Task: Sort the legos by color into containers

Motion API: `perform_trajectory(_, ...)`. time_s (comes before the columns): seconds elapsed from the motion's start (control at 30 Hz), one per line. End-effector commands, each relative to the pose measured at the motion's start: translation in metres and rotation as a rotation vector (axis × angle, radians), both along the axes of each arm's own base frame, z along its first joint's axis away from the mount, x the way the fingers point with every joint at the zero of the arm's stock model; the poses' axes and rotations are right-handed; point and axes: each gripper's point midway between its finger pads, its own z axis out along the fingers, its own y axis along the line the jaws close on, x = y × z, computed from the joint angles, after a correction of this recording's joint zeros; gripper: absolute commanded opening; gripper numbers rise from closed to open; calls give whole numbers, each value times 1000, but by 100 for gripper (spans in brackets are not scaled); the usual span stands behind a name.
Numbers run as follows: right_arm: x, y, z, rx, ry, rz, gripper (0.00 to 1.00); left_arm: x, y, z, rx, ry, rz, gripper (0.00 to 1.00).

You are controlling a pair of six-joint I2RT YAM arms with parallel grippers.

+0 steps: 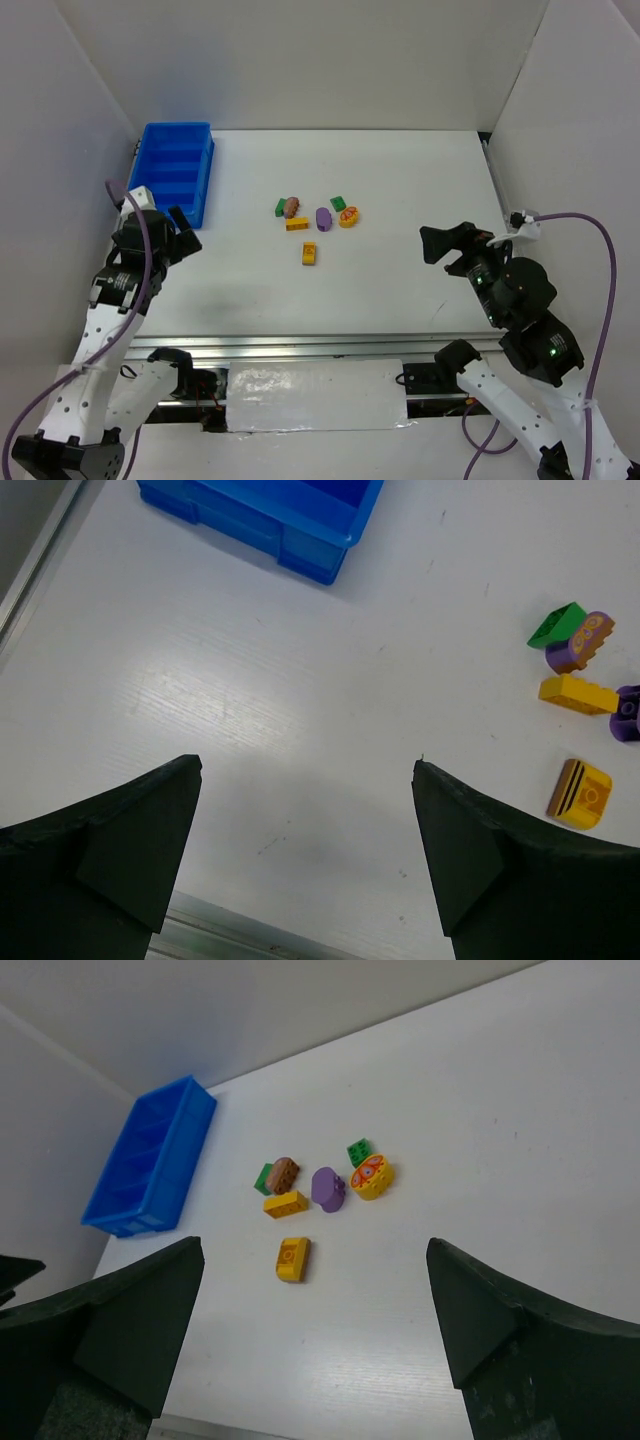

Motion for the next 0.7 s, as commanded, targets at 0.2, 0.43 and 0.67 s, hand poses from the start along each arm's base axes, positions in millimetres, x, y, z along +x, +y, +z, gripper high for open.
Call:
perform_trajectory(0.2, 8, 54, -21, -62, 74, 258, 100, 21, -25, 6, -85, 19, -76, 99)
perform_trajectory(0.43, 19, 67, -48, -78, 175, 290, 100, 35, -134, -38, -113, 116, -231, 99)
perform_trajectory(0.67, 18, 72, -56, -84, 190, 314, 100, 50, -226, -100, 17, 257, -365, 99)
